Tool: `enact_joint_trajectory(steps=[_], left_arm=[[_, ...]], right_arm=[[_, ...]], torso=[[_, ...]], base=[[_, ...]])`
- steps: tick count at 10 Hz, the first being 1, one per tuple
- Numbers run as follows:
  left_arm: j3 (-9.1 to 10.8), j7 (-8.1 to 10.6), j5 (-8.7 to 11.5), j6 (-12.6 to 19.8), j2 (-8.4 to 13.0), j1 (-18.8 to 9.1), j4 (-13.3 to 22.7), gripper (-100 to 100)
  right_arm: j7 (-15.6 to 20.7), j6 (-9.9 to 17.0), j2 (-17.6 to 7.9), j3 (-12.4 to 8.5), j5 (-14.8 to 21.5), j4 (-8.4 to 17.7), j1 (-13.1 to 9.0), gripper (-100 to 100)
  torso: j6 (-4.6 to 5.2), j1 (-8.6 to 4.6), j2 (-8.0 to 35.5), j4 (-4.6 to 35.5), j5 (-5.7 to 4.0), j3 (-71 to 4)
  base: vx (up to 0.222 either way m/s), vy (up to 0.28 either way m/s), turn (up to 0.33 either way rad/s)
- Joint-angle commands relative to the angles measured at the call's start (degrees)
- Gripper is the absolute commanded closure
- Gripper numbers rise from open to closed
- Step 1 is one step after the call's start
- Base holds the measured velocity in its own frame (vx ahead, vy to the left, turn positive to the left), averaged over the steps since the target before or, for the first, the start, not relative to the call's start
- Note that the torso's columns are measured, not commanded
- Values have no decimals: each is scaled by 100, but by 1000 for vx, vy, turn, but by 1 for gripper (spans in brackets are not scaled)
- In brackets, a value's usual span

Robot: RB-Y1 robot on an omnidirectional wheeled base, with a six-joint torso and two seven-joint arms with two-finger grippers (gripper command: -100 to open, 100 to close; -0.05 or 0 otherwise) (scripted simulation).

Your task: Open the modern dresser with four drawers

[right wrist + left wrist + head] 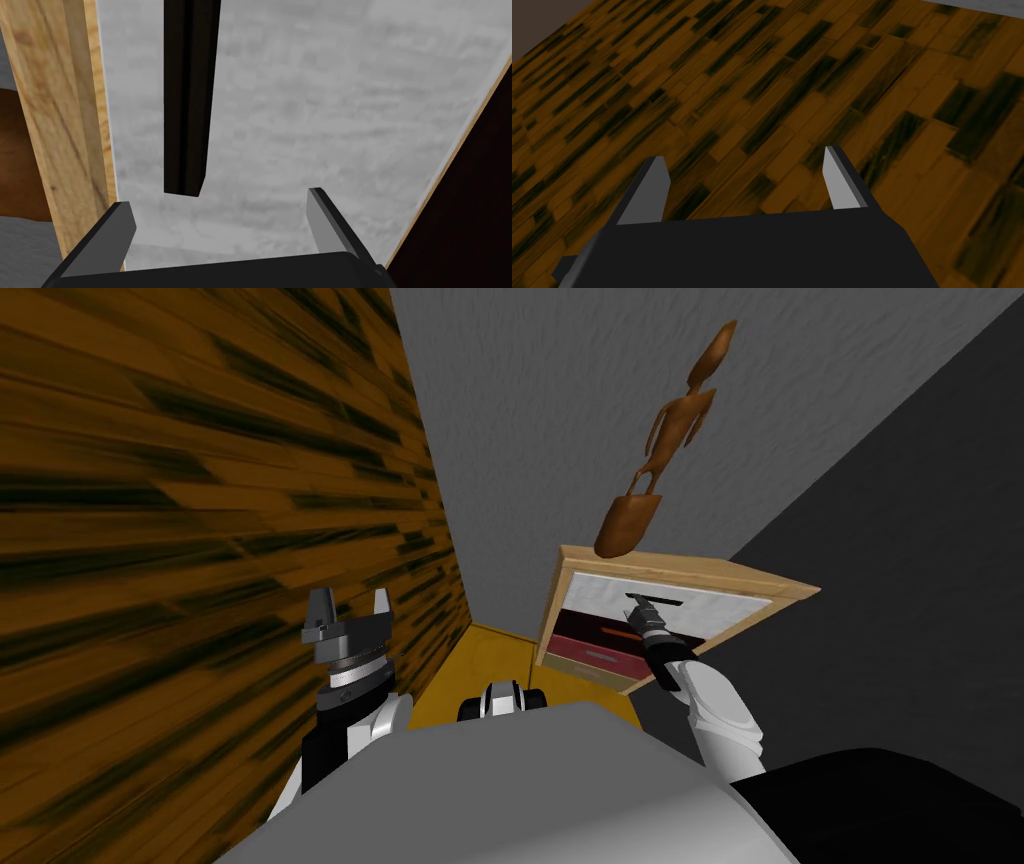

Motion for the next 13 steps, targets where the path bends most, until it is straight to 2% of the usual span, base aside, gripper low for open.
enact_joint_trajectory(steps=[1,2,8,9,13], left_arm=[[0,0,0,0,0,1,0,0],[0,0,0,0,0,1,0,0],[-2,0,0,0,-1,-2,0,0],[-1,0,0,0,-1,-1,0,0],[0,0,0,-1,0,2,-1,0]], right_arm=[[-54,-5,-66,-24,-19,-2,37,-100],[-70,-7,-74,-28,-21,-3,41,100],[-126,-78,-101,-39,-71,-109,98,100],[-291,-62,-216,-59,-159,-16,101,-100],[-626,-24,-460,-100,-343,182,100,-100]], torso=[[-3,5,-28,-6,2,-16],[-4,0,-11,-5,1,-9],[-4,9,-6,-2,3,-4],[-5,-14,-34,-9,-2,-21],[-3,-9,0,0,-2,0]], base=[[64,6,0],[9,1,1],[-136,67,-40],[45,26,-8],[105,3,-5]])
